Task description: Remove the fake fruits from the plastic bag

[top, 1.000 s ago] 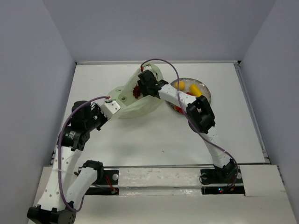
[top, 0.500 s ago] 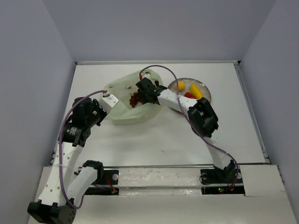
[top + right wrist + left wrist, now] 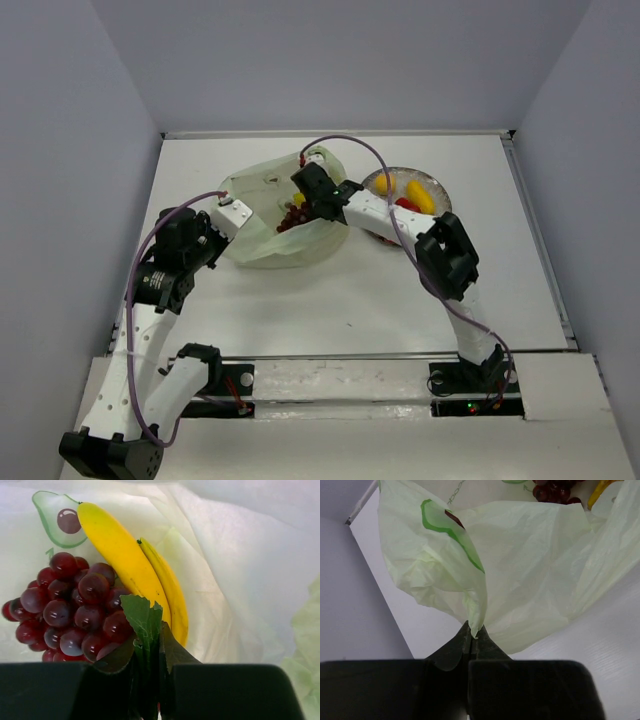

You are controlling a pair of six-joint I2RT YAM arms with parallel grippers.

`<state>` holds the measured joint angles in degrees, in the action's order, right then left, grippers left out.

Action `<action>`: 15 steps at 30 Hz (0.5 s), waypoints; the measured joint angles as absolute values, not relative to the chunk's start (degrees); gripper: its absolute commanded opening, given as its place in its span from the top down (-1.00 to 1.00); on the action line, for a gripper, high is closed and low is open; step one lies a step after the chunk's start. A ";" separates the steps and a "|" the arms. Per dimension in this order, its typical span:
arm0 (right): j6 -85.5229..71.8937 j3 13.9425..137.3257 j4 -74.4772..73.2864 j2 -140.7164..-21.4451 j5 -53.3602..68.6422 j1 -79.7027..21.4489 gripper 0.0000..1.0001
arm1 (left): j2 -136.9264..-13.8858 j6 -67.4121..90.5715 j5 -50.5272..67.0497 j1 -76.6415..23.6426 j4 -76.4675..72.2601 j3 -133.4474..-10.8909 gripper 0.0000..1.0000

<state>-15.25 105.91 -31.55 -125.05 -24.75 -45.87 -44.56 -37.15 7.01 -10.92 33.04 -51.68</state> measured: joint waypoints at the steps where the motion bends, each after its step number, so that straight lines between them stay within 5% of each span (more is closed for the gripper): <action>1: -15.22 105.91 -32.08 -124.64 -23.55 -45.87 0.99 | -44.56 -37.12 7.01 -10.92 33.04 -51.68 0.86; 15: -14.55 100.22 -32.01 -117.99 -11.64 -48.36 0.99 | -44.45 -37.60 6.85 -10.92 33.45 -51.59 0.85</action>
<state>-14.55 100.22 -32.01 -117.99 -11.64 -48.36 -44.45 -37.60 6.85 -10.92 33.45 -51.59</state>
